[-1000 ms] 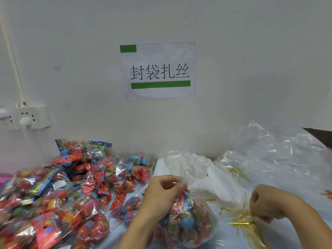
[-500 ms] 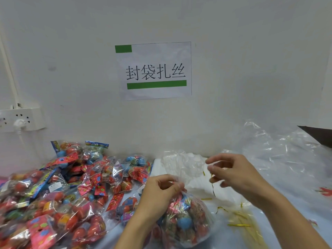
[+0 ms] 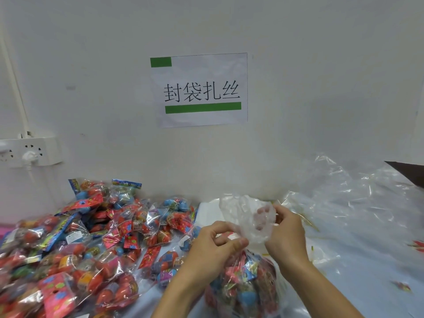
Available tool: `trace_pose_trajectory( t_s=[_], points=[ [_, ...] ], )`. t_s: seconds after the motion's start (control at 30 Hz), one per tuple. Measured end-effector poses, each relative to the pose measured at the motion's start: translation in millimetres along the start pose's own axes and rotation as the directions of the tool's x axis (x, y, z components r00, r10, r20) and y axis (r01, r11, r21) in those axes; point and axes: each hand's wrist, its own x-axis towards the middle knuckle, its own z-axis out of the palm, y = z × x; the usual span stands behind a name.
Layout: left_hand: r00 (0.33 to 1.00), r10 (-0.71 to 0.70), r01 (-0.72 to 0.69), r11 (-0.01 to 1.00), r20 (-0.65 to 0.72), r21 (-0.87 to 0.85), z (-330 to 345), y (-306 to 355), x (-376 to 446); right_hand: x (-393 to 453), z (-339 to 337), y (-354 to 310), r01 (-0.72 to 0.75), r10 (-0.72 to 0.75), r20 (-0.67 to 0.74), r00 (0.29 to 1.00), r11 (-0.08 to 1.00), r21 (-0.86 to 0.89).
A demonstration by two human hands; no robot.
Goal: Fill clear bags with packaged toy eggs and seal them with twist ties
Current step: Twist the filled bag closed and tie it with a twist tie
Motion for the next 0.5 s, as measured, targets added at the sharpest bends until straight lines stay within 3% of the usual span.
trace_pose_trajectory(
  t_s=[0.17,0.33,0.5],
  points=[
    [0.998,0.038,-0.038,0.999,-0.04,0.008,4.1,2.5,-0.1,-3.9,0.8,-5.4,-0.142,0.068,0.368,0.927,0.974,0.178],
    [0.991,0.074,-0.06,0.991,-0.115,0.12,1.3,-3.9,3.9,6.3,-13.8,-3.0,-0.208,0.166,0.51,0.844,0.978,0.027],
    [0.985,0.093,-0.072,0.987,-0.146,0.144,-1.0,-6.8,7.7,10.9,-22.0,-2.7,-0.175,0.151,0.602,0.784,0.984,-0.018]
  ],
)
